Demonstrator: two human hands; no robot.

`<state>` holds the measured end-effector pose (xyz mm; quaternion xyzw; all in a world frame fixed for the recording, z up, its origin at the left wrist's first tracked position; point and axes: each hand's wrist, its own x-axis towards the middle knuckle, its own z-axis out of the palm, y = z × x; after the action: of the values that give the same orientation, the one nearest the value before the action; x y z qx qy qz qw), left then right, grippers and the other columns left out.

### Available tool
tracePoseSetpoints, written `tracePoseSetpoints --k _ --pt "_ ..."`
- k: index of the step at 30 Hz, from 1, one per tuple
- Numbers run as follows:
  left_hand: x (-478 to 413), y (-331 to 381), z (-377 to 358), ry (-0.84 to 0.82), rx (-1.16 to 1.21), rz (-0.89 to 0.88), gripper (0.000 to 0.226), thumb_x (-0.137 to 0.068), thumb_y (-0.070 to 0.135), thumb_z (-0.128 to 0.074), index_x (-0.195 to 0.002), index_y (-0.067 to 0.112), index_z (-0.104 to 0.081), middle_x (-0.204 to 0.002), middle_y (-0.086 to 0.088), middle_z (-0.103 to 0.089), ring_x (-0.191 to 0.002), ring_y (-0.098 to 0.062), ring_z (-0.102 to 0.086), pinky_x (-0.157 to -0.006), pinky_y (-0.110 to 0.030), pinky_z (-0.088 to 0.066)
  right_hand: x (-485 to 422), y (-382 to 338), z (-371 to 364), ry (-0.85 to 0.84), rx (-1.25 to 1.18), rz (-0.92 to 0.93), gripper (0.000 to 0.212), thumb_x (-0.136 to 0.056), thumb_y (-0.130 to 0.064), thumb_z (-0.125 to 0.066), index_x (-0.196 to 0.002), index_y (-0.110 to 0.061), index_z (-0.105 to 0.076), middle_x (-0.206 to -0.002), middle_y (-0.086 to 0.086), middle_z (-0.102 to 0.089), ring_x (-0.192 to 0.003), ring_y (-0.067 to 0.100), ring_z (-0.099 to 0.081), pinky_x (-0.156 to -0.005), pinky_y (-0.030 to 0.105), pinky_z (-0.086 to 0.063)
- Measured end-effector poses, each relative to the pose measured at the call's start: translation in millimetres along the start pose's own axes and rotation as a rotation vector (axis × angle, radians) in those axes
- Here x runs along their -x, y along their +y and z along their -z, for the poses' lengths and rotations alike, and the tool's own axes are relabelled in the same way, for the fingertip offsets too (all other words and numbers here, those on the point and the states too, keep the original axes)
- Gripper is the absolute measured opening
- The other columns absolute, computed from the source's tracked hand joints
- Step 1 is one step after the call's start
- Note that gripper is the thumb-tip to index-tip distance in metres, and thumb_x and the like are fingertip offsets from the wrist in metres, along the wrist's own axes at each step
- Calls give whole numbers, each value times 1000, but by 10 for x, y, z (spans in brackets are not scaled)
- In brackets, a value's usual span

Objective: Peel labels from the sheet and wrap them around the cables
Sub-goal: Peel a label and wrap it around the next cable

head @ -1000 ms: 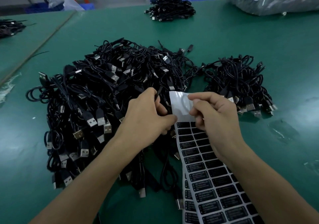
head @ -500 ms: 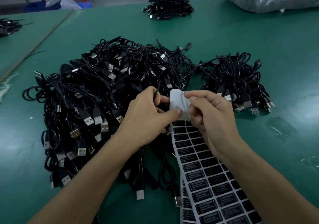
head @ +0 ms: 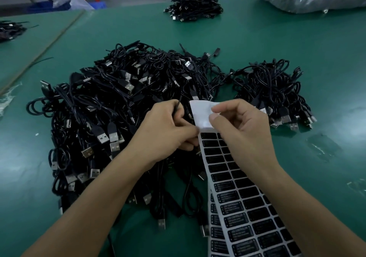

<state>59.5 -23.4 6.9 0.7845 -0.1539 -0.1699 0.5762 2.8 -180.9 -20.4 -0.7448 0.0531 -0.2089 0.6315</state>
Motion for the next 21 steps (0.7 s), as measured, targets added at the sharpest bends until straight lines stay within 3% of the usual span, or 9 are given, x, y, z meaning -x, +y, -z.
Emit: tracePoseSetpoints --k 3,6,13,21 --pt "-15 -19 5 66 31 -9 44 -83 -7 -68 -76 17 -32 -68 -12 -73 -68 -24 -75 -55 -28 -58 35 -17 18 -35 258 146 15 -82 -20 -78 -74 -22 -66 -64 -8 -64 -57 6 -57 -54 14 -44" --pt "-18 -28 -2 96 59 -10 45 -82 -8 -69 -76 17 -32 -65 -11 -72 -66 -25 -75 -55 -28 -58 50 6 14 -111 390 94 18 -79 -28 -79 -68 -24 -65 -56 -9 -62 -53 6 -56 -50 15 -43" --pt "-7 27 24 27 124 54 48 -80 -10 -72 -77 17 -32 -57 -4 -59 -63 -23 -70 -57 -31 -61 67 16 -13 -188 356 56 22 -80 -29 -80 -68 -21 -64 -57 -9 -62 -48 3 -53 -46 15 -40" --pt "-22 10 61 -27 208 88 50 -80 -8 -74 -77 18 -32 -54 -1 -62 -60 -17 -71 -53 -26 -58 58 6 0 -188 321 62 23 -80 -31 -81 -67 -21 -66 -57 -9 -63 -49 3 -54 -47 14 -41"
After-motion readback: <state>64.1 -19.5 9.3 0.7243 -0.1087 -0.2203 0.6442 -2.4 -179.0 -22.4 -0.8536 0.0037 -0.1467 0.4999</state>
